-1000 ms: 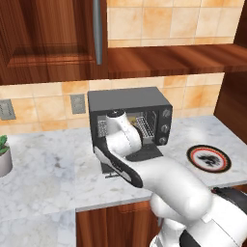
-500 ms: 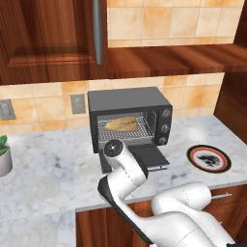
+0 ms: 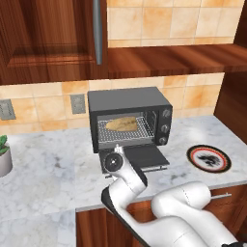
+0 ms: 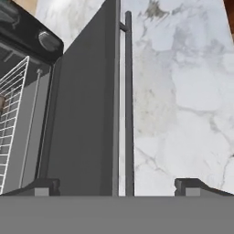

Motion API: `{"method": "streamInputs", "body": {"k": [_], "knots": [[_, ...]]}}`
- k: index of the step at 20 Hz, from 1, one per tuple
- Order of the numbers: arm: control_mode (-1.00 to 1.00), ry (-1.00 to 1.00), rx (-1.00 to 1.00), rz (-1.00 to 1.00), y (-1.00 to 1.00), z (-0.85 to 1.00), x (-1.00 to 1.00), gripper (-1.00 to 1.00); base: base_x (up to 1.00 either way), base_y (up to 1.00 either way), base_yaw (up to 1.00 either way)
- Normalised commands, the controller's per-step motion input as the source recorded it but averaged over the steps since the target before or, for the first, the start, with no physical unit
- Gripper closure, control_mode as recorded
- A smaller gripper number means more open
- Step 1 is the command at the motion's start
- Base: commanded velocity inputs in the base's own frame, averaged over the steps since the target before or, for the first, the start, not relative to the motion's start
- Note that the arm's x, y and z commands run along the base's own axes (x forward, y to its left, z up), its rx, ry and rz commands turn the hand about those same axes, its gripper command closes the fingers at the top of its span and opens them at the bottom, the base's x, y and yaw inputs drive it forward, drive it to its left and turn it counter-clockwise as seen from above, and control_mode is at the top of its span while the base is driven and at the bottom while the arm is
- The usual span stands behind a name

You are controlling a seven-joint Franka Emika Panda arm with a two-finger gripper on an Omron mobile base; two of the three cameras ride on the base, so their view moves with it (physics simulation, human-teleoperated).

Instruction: Pull the toaster oven rack outwards. Pick up the baguette from the plate and place it on the toaster oven rack. Close the toaster oven door fully and set the temperature to the lowest setting.

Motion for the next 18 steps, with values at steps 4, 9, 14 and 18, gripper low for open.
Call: {"method": "streamInputs", "body": {"k": [4, 9, 14, 18], "knots": [[-1.0, 0.0, 0.0, 0.0, 0.39, -0.09, 0.18, -1.0, 0.0, 0.0, 0.0], [-1.0, 0.0, 0.0, 0.0, 0.38, -0.06, 0.26, -1.0, 0.0, 0.0, 0.0], [-1.0, 0.0, 0.0, 0.0, 0.28, -0.17, 0.41, -1.0, 0.0, 0.0, 0.0], [-1.0, 0.0, 0.0, 0.0, 0.26, -0.11, 0.45, -1.0, 0.0, 0.0, 0.0]]}}
